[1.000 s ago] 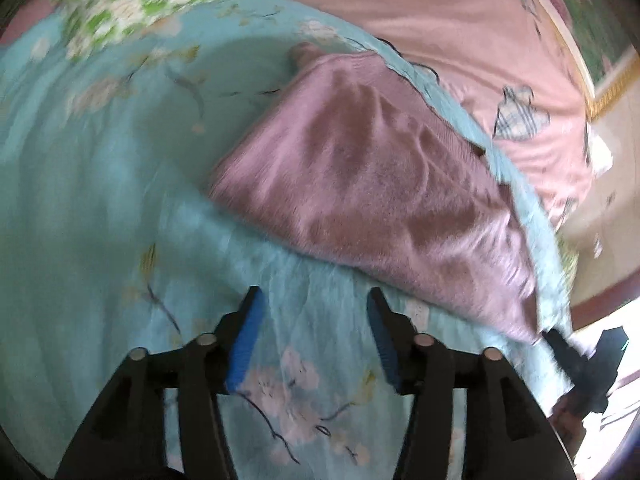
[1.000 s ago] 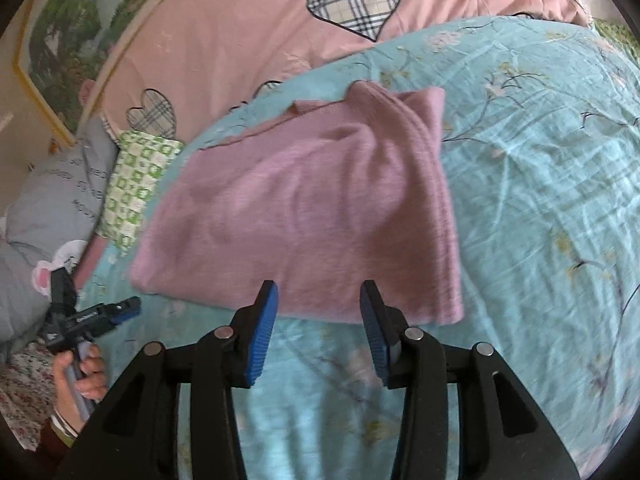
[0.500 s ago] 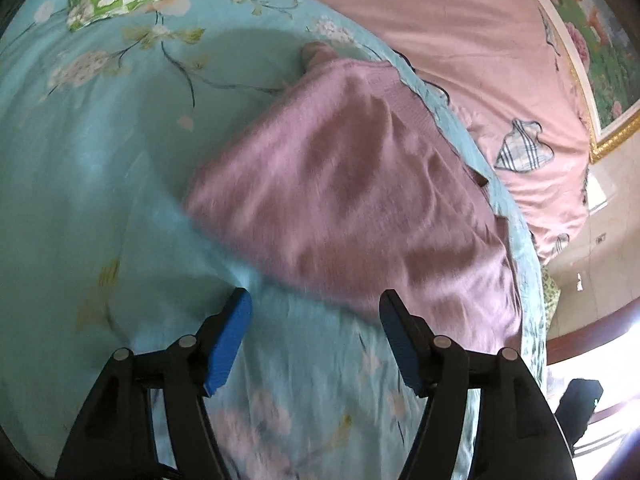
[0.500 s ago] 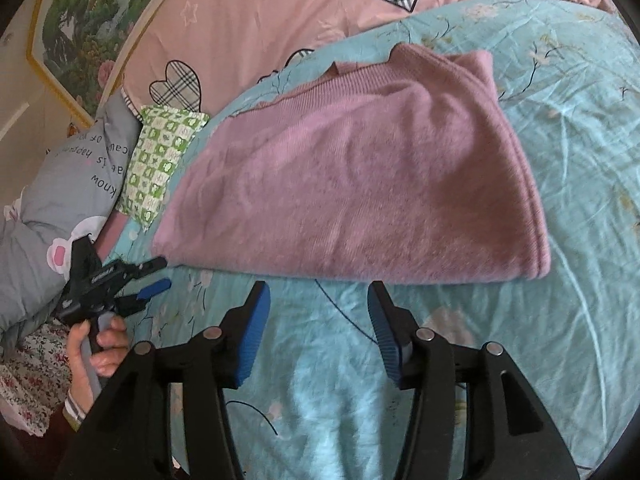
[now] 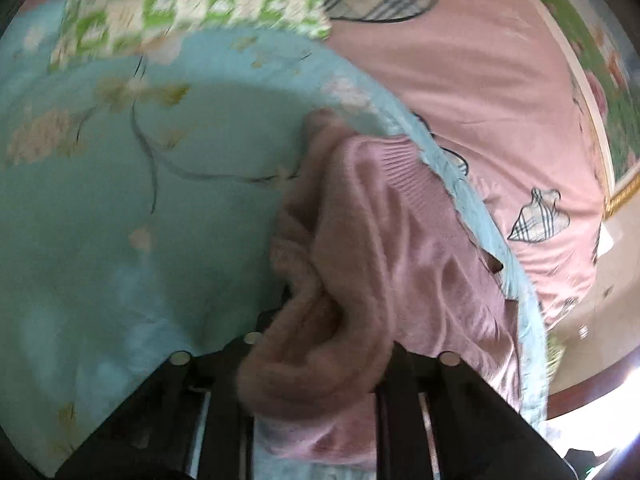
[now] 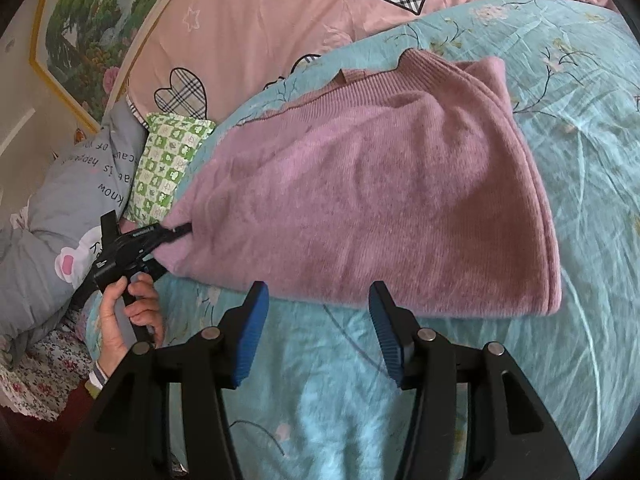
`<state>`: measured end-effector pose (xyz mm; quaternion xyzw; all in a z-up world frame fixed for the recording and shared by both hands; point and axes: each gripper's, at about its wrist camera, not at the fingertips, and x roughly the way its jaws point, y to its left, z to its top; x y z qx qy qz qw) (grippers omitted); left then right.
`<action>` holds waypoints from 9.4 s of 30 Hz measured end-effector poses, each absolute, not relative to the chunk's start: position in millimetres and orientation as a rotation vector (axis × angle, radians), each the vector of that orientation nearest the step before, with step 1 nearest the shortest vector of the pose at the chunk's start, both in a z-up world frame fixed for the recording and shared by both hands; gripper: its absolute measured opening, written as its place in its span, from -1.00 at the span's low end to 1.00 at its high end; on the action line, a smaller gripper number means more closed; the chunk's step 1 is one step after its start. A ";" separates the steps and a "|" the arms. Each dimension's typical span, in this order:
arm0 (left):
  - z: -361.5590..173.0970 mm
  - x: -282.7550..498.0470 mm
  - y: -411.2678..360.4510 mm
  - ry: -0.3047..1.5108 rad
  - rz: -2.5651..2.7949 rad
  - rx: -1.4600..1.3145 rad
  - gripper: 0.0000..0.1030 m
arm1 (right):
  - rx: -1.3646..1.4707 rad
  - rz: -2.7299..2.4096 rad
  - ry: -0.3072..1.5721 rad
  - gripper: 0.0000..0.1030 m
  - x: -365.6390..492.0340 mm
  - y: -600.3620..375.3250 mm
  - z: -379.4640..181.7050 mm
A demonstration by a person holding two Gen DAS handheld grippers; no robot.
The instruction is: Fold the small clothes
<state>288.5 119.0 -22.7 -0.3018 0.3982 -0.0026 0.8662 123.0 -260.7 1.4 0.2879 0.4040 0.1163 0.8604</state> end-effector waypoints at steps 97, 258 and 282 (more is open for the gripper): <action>-35.3 224.9 -84.7 0.938 -0.243 -0.029 -0.15 | 0.579 0.213 0.885 -0.80 140.2 -326.3 -5.8; 33.6 167.8 84.6 0.900 -0.228 -0.338 -0.11 | 0.455 0.558 0.886 -0.75 216.3 -125.8 33.1; -3.6 53.0 67.5 0.932 -0.213 -0.239 -0.23 | 0.315 0.453 0.849 -0.75 92.5 -151.0 -8.3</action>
